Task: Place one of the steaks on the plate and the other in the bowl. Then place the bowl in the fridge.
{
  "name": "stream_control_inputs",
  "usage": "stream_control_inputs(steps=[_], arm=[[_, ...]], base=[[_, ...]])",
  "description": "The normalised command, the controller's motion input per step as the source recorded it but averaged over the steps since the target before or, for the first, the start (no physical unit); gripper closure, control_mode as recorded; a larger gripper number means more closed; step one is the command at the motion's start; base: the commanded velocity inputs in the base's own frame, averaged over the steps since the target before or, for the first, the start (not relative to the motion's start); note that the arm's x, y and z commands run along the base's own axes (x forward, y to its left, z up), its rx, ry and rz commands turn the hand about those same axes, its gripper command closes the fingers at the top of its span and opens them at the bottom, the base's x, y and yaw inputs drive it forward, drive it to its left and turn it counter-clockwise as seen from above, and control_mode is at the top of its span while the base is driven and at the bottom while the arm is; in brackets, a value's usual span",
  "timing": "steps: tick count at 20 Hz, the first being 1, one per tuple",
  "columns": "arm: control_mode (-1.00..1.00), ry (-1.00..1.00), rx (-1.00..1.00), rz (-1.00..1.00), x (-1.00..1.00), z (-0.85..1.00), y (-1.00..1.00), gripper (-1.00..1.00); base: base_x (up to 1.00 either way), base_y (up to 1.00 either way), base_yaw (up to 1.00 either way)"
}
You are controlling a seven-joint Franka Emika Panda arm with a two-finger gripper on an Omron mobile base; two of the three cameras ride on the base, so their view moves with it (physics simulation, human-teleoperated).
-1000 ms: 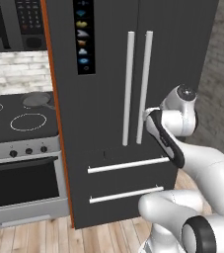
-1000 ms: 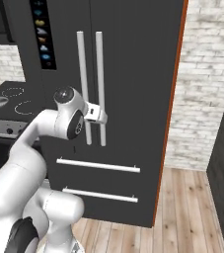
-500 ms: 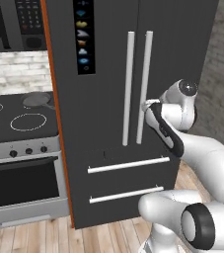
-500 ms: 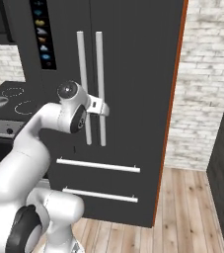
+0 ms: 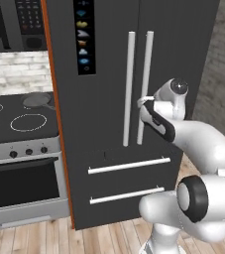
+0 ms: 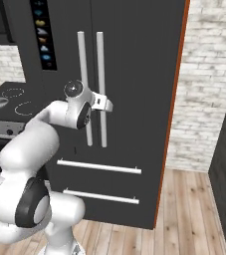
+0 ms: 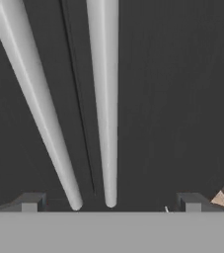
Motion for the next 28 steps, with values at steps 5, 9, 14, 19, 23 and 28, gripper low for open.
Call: stream_control_inputs(steps=[5,9,14,19,23,28], arm=[[-1.0,0.0,0.0,0.0,0.57,0.0,0.0,-1.0],[-1.0,0.0,0.0,0.0,0.51,0.0,0.0,-1.0],[-1.0,0.0,0.0,0.0,0.51,-0.01,0.0,-1.0],[-1.0,0.0,0.0,0.0,0.52,-0.05,0.0,-1.0],[-1.0,-0.06,0.0,0.0,0.41,0.0,0.0,-1.0],[-1.0,-0.01,0.0,0.0,0.49,0.0,0.0,-1.0]], base=[[0.0,0.0,0.0],[0.0,0.0,0.0],[0.0,0.0,0.0],[0.0,0.0,0.0],[0.0,0.0,0.0],[0.0,0.0,0.0]])
